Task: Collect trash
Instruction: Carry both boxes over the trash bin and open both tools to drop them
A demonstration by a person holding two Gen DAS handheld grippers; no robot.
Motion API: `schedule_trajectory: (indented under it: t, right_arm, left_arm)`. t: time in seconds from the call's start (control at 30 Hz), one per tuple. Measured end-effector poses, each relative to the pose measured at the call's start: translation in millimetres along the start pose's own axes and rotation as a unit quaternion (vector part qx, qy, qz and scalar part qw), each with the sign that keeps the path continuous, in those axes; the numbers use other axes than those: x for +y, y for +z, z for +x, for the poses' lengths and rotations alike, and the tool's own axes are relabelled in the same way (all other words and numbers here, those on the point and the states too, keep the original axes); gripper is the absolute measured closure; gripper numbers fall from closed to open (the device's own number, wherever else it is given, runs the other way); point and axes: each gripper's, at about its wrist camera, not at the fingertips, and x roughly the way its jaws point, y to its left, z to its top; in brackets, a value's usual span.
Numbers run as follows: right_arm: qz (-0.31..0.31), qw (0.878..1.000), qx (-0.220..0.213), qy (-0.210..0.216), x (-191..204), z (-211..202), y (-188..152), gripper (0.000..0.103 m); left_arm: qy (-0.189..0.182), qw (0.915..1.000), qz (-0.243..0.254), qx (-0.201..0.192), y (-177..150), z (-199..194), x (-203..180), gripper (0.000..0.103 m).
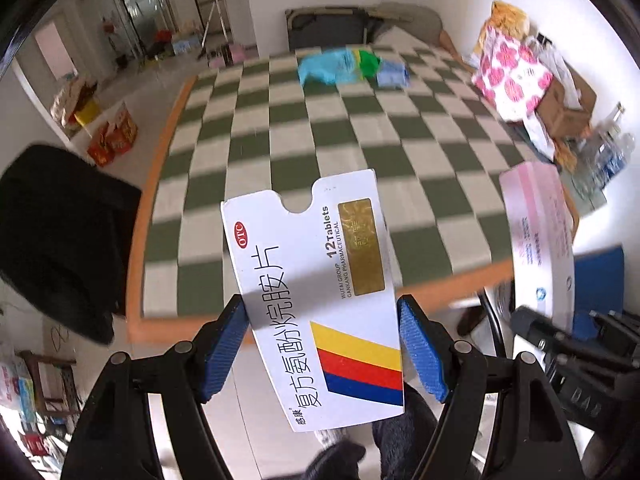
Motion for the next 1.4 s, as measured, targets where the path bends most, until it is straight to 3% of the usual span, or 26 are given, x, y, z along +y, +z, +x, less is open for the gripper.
schedule_trajectory:
  t: [0.17, 0.3, 0.4, 0.53, 0.7, 0.77, 0.83, 0.9, 0.93, 0.97, 1.03, 1.1, 1.13, 1.17, 1.27, 1.4]
  right_arm:
    - [-0.005, 0.998, 0.065, 0.021, -4, 26, -64, 0.054]
    - [-0.007, 0.99, 0.138, 0.041, -17, 84, -115, 0.054]
    - [-0.004, 0.979, 0.198, 0.055, -29, 147, -151, 0.054]
    - [0.006, 0.967, 0.249, 0.057, -45, 244, -186, 0.054]
    - [0.028, 0.953, 0.292, 0.078, -59, 359, -204, 0.054]
    - [0.039, 0.944, 0.313, 0.095, -62, 408, -208, 0.054]
    - [0.04, 0.94, 0.325, 0.098, -63, 446, -210, 0.053]
    - [0.03, 0.936, 0.337, 0.099, -61, 479, -214, 0.053]
    - [0.028, 0.935, 0.338, 0.102, -60, 494, -214, 0.053]
    - [0.022, 0.936, 0.337, 0.102, -59, 506, -214, 0.053]
    - [0.018, 0.932, 0.344, 0.112, -54, 525, -215, 0.051]
    - [0.019, 0.931, 0.343, 0.122, -50, 535, -211, 0.026]
    - [0.014, 0.933, 0.338, 0.121, -48, 537, -207, 0.008]
    - [0.009, 0.936, 0.331, 0.117, -48, 535, -205, 0.002]
    - [-0.005, 0.947, 0.308, 0.088, -44, 527, -196, 0.002]
    - [-0.038, 0.96, 0.275, 0.029, -39, 511, -189, 0.002]
  left_arm:
    - [-0.016, 0.9965, -0.028, 0.078, -46, 45, 6, 0.03]
    - [-0.033, 0.9833, -0.07, 0.165, -89, 118, 17, 0.03]
    - [-0.053, 0.9683, -0.094, 0.225, -123, 193, 23, 0.03]
    - [-0.046, 0.9542, -0.105, 0.276, -158, 287, 28, 0.03]
    - [-0.073, 0.9284, -0.146, 0.334, -194, 403, 36, 0.029]
    - [-0.084, 0.9247, -0.154, 0.338, -201, 430, 37, 0.029]
    - [-0.094, 0.9239, -0.16, 0.335, -206, 454, 41, 0.028]
    - [-0.097, 0.9247, -0.161, 0.331, -210, 466, 49, 0.015]
    - [-0.092, 0.9254, -0.158, 0.332, -211, 471, 51, 0.002]
    - [-0.094, 0.9251, -0.156, 0.333, -213, 473, 53, 0.0]
    - [-0.084, 0.9271, -0.155, 0.33, -217, 476, 59, 0.0]
    - [-0.077, 0.9299, -0.158, 0.323, -219, 472, 65, 0.0]
    - [-0.065, 0.9333, -0.157, 0.316, -220, 468, 67, 0.0]
    - [-0.051, 0.9382, -0.151, 0.307, -221, 464, 69, 0.0]
    - [-0.009, 0.9485, -0.134, 0.287, -223, 449, 71, 0.0]
    - [-0.002, 0.9521, -0.132, 0.276, -226, 429, 73, 0.0]
